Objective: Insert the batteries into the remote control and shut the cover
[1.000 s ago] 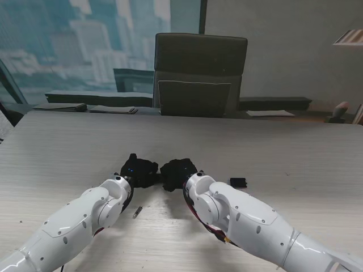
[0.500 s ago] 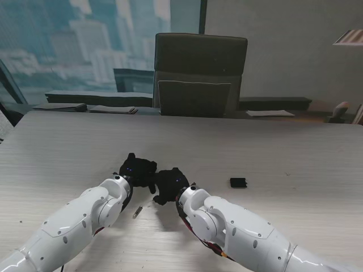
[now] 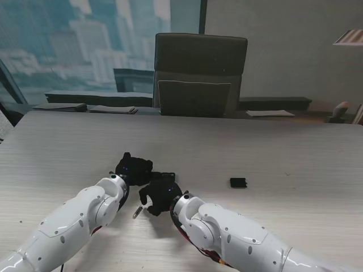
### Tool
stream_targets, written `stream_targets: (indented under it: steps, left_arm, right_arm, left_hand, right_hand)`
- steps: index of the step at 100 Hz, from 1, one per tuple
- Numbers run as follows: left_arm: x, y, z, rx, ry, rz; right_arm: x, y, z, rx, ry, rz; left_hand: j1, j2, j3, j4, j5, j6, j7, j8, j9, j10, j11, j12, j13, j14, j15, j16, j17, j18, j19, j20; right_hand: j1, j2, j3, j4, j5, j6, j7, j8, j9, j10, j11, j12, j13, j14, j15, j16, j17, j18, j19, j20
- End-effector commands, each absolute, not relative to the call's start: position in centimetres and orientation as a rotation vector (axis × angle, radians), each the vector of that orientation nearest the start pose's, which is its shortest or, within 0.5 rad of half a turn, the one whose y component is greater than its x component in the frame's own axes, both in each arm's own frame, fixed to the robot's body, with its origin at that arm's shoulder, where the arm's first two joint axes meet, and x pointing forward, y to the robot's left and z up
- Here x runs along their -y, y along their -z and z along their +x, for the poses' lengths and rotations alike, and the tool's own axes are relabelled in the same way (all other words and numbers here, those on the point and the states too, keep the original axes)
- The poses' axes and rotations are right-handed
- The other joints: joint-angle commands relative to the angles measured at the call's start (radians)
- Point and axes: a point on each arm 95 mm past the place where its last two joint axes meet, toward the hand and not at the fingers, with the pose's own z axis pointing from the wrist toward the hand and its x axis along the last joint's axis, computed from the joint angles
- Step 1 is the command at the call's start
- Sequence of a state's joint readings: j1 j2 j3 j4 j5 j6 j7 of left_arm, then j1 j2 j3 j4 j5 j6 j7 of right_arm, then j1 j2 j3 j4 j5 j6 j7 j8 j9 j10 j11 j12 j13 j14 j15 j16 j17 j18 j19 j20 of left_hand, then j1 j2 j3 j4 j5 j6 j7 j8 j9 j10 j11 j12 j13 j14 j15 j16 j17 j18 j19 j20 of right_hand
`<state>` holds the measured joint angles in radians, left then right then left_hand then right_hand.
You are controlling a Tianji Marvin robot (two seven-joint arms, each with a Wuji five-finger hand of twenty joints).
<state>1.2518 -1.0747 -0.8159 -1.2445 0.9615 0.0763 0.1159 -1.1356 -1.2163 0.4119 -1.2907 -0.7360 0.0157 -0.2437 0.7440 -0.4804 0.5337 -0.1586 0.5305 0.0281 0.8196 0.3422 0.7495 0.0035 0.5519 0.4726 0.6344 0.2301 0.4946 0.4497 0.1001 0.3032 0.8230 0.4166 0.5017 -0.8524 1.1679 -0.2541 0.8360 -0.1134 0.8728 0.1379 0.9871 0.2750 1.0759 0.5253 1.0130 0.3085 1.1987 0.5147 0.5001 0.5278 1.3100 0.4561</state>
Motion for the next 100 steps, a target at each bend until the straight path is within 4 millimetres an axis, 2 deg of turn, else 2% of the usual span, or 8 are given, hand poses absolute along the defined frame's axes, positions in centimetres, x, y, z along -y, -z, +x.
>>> stream_targets:
  steps: [1,8,13,42,58,81,100]
  left_arm:
    - [1.2,41.0,43.3,-1.757,1.214,-1.162]
    - [1.0,41.1,43.3,-1.754,1.209,-1.168]
    - [0.9,41.1,43.3,-1.752,1.206,-1.173]
    - [0.7,41.1,43.3,-1.743,1.200,-1.191]
    - [0.6,41.1,43.3,-1.735,1.199,-1.198]
    - [0.4,41.2,43.3,-1.724,1.202,-1.202]
    - [0.2,41.2,43.4,-1.718,1.205,-1.205]
  right_arm:
    - [-20.9,38.4,37.3,-1.899,-1.825,0.999]
    - [-21.0,38.6,37.4,-1.902,-1.830,0.984]
    - [-21.2,38.7,37.5,-1.906,-1.832,0.975]
    - [-22.0,39.2,38.0,-1.927,-1.852,0.929]
    - [-22.3,38.6,37.8,-1.934,-1.867,0.908]
    - [-23.0,38.9,37.7,-1.969,-1.891,0.875]
    - [-23.4,39.1,37.9,-1.983,-1.891,0.861]
  left_hand:
    - [0.102,0.068,0.059,0.042,0.083,-0.095,0.110,0.038,0.115,0.022,0.022,0.041,0.020,0.006,0.009,0.012,0.000,0.012,0.028,0.021]
    - [0.103,0.068,0.059,0.042,0.083,-0.096,0.111,0.038,0.117,0.022,0.022,0.041,0.021,0.008,0.009,0.012,0.000,0.012,0.028,0.021]
    - [0.103,0.069,0.059,0.042,0.083,-0.098,0.110,0.038,0.116,0.022,0.021,0.041,0.019,0.008,0.008,0.011,-0.001,0.011,0.027,0.021]
    - [0.099,0.072,0.054,0.042,0.083,-0.098,0.109,0.038,0.112,0.022,0.022,0.041,0.018,0.008,0.008,0.011,-0.002,0.012,0.025,0.020]
    - [0.097,0.073,0.052,0.044,0.083,-0.095,0.108,0.037,0.111,0.023,0.025,0.040,0.018,0.009,0.008,0.011,-0.002,0.011,0.025,0.020]
    - [0.096,0.074,0.051,0.045,0.083,-0.091,0.107,0.037,0.109,0.024,0.028,0.038,0.016,0.009,0.008,0.011,-0.002,0.012,0.025,0.020]
    - [0.096,0.075,0.050,0.046,0.084,-0.094,0.107,0.037,0.110,0.023,0.029,0.036,0.018,0.009,0.008,0.012,-0.002,0.012,0.025,0.019]
  right_hand:
    - [-0.021,-0.014,0.044,0.024,-0.017,-0.035,-0.036,-0.008,0.026,-0.017,0.040,0.019,0.023,-0.037,0.038,0.022,0.007,-0.027,0.042,0.017]
    - [-0.036,-0.002,0.051,0.073,-0.037,-0.041,-0.061,0.018,0.030,-0.022,0.058,0.028,0.031,-0.044,0.062,0.028,0.017,-0.034,0.058,0.025]
    - [-0.038,-0.009,0.051,0.079,-0.039,-0.046,-0.060,0.028,0.036,-0.026,0.067,0.032,0.037,-0.048,0.073,0.031,0.023,-0.036,0.065,0.029]
    - [-0.046,-0.038,0.054,0.066,-0.024,-0.047,-0.046,0.041,0.048,-0.045,0.094,0.044,0.055,-0.067,0.102,0.035,0.044,-0.048,0.090,0.040]
    - [-0.059,-0.064,0.052,0.062,-0.002,-0.031,-0.034,0.044,0.052,-0.054,0.102,0.046,0.062,-0.077,0.108,0.034,0.055,-0.053,0.098,0.043]
    - [-0.054,-0.108,0.051,0.007,0.045,-0.001,0.000,0.045,0.061,-0.077,0.115,0.045,0.078,-0.099,0.116,0.028,0.074,-0.063,0.109,0.045]
    - [-0.046,-0.107,0.051,-0.005,0.045,-0.003,0.008,0.039,0.064,-0.083,0.120,0.045,0.085,-0.106,0.120,0.026,0.081,-0.068,0.113,0.045]
